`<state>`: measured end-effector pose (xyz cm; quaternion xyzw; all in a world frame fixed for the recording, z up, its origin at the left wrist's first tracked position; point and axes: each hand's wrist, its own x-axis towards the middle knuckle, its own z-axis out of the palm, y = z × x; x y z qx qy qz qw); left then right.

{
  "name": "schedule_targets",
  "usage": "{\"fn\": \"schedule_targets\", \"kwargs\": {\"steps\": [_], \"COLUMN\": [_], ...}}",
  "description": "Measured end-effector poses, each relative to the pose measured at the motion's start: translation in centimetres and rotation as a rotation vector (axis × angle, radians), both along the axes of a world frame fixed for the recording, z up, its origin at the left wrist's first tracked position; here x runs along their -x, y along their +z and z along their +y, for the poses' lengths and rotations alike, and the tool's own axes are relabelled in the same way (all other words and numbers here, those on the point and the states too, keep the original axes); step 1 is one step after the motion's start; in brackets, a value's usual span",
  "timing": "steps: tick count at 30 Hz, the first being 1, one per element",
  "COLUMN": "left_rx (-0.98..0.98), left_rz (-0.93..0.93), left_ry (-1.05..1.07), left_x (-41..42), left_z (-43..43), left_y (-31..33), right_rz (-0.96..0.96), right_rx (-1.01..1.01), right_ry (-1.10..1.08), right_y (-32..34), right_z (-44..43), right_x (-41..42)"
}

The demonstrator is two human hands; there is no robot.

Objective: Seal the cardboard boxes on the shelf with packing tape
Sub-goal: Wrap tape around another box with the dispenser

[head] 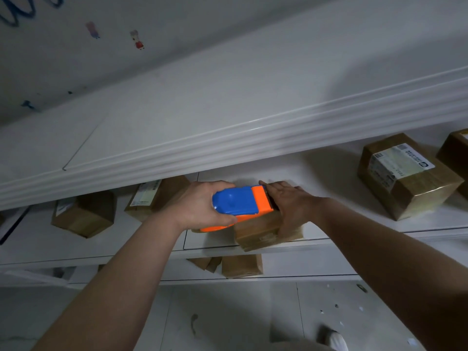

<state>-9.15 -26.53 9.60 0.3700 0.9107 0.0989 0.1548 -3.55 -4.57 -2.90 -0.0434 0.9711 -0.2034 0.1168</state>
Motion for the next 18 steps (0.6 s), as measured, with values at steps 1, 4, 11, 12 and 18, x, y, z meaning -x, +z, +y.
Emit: {"fn": "schedule_targets", "kwargs": {"steps": [1, 4, 11, 12, 18], "left_rx": [0.013, 0.051, 0.154, 0.157, 0.202], "left_rz": [0.018, 0.081, 0.175, 0.167, 0.076], "left_ry": [-0.008, -0.053, -0.129, -0.132, -0.023], "left_x": [0.1, 0.2, 1.8, 2.1, 5.3], "left_z": [0.0, 0.0, -0.5, -0.8, -6.7], "left_y": [0.0, -0.5, -0.8, -0.7, -0.6], "right_rz": [0.012, 0.051, 0.058, 0.062, 0.020], "right_rx": [0.025, 0.085, 0.153, 0.149, 0.110], "right_ry": [-0.025, -0.095, -0.145, -0.148, -0.176], "right_y": [-0.2, -1.0, -0.7, -0.7, -0.7], "right_z": [-0.1, -0.3, -0.3, -0.3, 0.1], "right_x": [-0.6, -1.9, -2.4, -2.5, -2.9]}}
